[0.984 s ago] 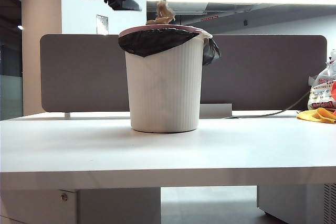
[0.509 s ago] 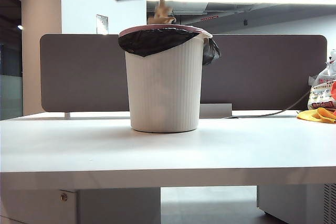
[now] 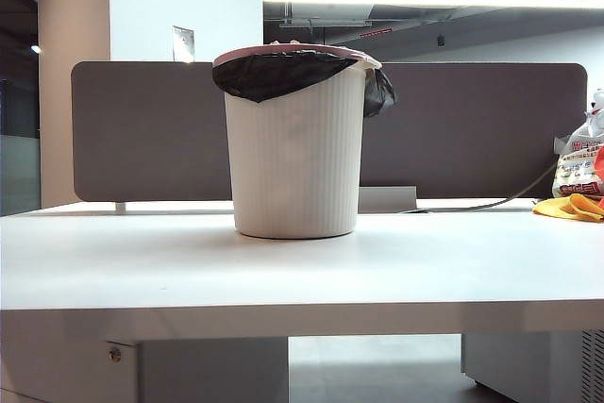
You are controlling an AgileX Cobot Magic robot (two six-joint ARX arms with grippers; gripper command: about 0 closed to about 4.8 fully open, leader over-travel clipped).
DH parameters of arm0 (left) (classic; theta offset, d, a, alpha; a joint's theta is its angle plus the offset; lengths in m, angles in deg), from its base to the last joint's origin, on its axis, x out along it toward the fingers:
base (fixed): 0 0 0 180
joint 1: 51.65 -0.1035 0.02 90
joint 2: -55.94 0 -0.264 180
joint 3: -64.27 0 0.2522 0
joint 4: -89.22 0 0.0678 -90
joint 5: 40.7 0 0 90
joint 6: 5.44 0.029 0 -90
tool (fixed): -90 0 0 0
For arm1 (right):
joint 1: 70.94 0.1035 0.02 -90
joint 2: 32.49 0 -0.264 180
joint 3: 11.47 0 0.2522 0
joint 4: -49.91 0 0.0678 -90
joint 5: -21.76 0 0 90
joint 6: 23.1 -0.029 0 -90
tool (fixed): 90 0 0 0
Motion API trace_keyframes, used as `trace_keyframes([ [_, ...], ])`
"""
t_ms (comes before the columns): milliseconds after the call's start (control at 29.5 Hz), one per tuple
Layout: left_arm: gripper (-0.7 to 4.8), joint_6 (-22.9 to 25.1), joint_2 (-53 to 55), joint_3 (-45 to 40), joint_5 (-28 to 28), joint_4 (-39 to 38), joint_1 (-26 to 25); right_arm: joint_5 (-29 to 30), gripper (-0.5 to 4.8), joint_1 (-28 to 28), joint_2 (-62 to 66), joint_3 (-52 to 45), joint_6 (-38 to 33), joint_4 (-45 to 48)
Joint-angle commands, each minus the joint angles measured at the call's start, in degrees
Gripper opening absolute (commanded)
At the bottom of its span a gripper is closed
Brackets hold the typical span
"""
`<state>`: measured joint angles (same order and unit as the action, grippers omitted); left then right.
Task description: Pick up all the trash on the table and put it in the trash can.
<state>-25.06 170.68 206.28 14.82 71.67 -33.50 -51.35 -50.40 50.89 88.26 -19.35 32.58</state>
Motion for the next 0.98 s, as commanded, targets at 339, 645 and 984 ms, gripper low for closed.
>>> trace_keyframes([
  [339,4.79,2.56,-0.33,0.09,0.94,3.41,-0.68,14.82,4.28,-1.11,10.12,0.31,-10.64,17.33],
  [645,4.79,2.97,0.37,0.09,-0.04,2.6,-0.63,16.22,4.44,-0.59,12.09,1.42,-15.34,21.4],
  [984,4.79,-0.83,0.37,0.09,-9.11,2.93,-0.63,15.87,4.4,-0.42,16.52,5.05,-16.24,21.86],
])
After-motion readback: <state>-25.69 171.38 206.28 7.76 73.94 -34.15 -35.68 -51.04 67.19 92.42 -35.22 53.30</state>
